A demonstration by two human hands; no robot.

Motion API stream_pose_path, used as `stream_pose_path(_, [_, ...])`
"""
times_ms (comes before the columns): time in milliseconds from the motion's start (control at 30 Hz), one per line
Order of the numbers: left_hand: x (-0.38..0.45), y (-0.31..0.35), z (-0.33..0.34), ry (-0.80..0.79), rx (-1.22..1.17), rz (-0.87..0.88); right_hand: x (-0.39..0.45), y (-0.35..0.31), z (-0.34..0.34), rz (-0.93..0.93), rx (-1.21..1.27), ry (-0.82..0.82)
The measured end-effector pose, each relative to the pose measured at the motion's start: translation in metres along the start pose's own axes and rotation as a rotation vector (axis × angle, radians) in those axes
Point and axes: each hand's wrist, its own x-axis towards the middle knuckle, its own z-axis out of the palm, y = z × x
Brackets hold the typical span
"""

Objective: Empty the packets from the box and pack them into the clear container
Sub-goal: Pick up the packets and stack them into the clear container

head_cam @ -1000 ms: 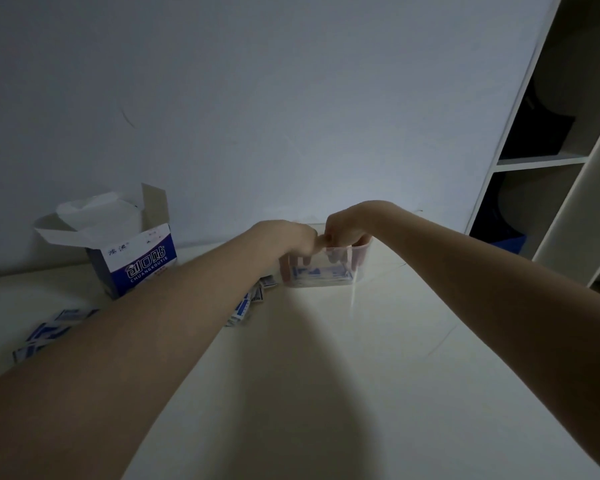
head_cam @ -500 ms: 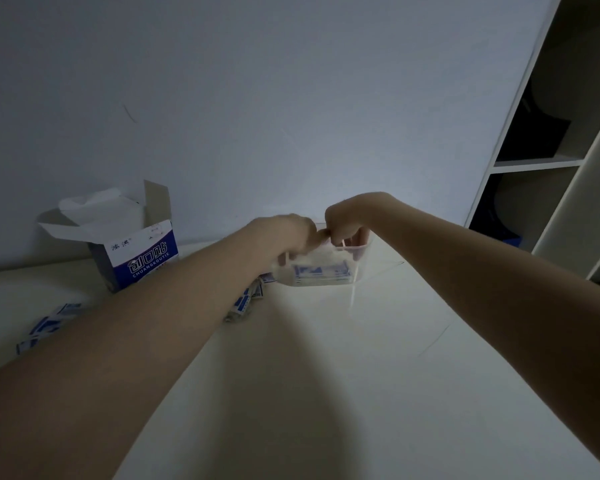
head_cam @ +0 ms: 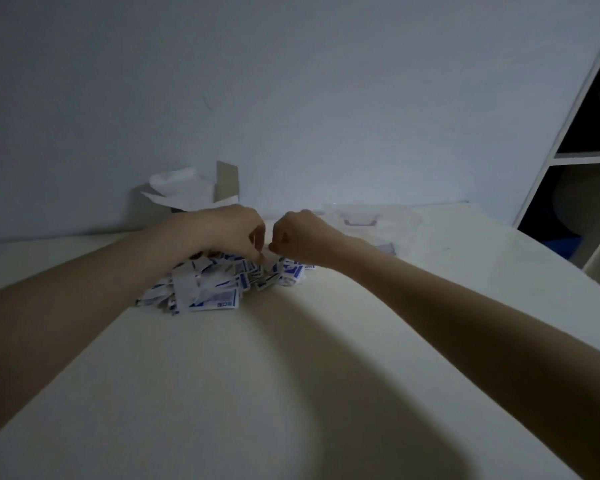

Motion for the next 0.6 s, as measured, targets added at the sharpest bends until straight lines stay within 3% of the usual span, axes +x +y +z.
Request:
stream_pose_path(133, [-0.021, -0.029, 0.015, -0.280, -0.009, -0.130, 0.003, -0.020, 0.026, -0.124, 0.076, 0.044])
stream_pose_path(200, [-0.024, -0.041, 0.028, -0.339, 0.074, -0.137, 0.004, -0.028, 0.036, -0.177, 0.026, -0.005])
stream_pose_path(300, [-0.026, -0.049, 0.043, -0.205, 0.030, -0.071, 0.005, -0.035, 0.045, -0.132, -0.063, -0.099])
stream_pose_path(433, [-0.022, -0.041, 0.047, -0.044, -0.033, 0.001, 0.005, -0.029, 0.047, -0.091, -0.100, -0.030])
stream_pose_path(600, [-0.012, -0.030, 0.055, 0.121, -0.086, 0.082, -0.005, -0.013, 0.039, 0.089, 0.310, 0.036])
